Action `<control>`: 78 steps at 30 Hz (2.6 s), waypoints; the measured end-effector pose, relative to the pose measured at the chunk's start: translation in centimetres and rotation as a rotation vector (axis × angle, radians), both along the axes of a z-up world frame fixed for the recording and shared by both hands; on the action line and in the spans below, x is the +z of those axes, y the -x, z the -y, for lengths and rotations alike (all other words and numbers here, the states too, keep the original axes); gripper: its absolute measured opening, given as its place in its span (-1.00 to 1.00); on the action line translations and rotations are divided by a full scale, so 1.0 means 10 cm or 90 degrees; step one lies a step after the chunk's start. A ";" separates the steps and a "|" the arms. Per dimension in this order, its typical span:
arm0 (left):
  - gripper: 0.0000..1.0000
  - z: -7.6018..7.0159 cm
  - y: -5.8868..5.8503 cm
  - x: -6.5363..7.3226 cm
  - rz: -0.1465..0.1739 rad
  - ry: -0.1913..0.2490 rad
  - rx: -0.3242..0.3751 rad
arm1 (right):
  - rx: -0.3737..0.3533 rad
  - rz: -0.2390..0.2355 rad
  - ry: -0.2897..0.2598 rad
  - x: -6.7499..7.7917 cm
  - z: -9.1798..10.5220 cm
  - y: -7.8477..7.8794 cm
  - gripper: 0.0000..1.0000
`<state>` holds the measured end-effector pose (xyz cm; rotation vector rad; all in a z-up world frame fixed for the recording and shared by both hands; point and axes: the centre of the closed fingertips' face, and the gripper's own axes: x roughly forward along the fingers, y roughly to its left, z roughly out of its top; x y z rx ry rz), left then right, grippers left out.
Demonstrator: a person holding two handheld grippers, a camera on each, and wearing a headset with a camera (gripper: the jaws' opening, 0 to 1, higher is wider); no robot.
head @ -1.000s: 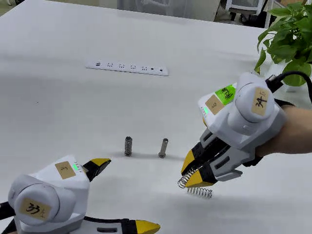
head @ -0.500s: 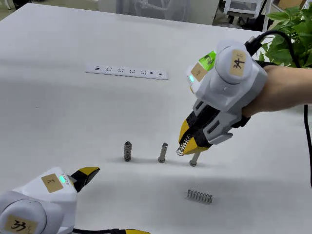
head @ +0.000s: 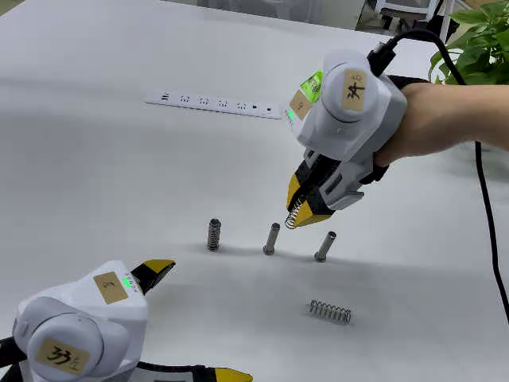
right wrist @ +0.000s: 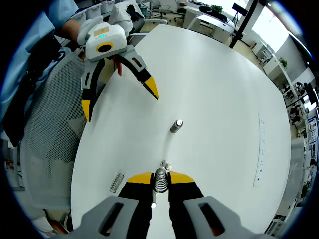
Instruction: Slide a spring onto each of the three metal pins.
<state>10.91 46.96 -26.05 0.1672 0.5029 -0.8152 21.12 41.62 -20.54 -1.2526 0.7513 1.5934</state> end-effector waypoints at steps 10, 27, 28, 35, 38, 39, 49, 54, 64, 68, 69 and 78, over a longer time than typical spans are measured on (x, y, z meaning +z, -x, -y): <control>1.00 -0.03 0.01 0.01 0.001 0.008 0.008 | 0.017 0.007 0.023 -0.07 -0.06 -0.08 -0.75; 1.00 0.01 0.08 -0.05 -0.007 0.007 0.006 | 0.027 -0.001 0.046 -0.21 -0.07 -0.13 -0.75; 1.00 0.01 0.08 -0.05 -0.007 0.007 0.006 | 0.028 -0.001 0.046 -0.21 -0.07 -0.12 -0.75; 1.00 -0.02 0.08 -0.06 -0.010 0.008 0.010 | 0.034 0.002 0.052 -0.24 -0.07 -0.11 -0.75; 1.00 -0.02 0.09 -0.06 -0.012 0.008 0.011 | 0.038 0.004 0.057 -0.25 -0.06 -0.10 -0.75; 1.00 -0.02 0.10 -0.06 -0.013 0.009 0.012 | 0.038 0.005 0.058 -0.25 -0.06 -0.10 -0.75; 1.00 -0.02 0.12 -0.09 -0.019 0.011 0.012 | 0.032 0.000 0.061 -0.28 -0.04 -0.09 -0.75; 1.00 -0.01 0.13 -0.09 -0.021 0.012 0.011 | 0.030 -0.003 0.060 -0.28 -0.04 -0.09 -0.75; 1.00 0.01 0.14 -0.10 -0.023 0.013 0.007 | 0.034 -0.001 0.059 -0.27 -0.05 -0.08 -0.75; 1.00 0.02 0.14 -0.11 -0.024 0.015 0.007 | 0.036 -0.001 0.061 -0.29 -0.04 -0.07 -0.75; 1.00 0.02 0.15 -0.11 -0.024 0.015 0.007 | 0.035 -0.003 0.061 -0.29 -0.04 -0.06 -0.75; 0.99 0.01 0.15 -0.12 -0.027 0.014 0.007 | 0.036 -0.004 0.067 -0.35 -0.05 -0.12 -0.75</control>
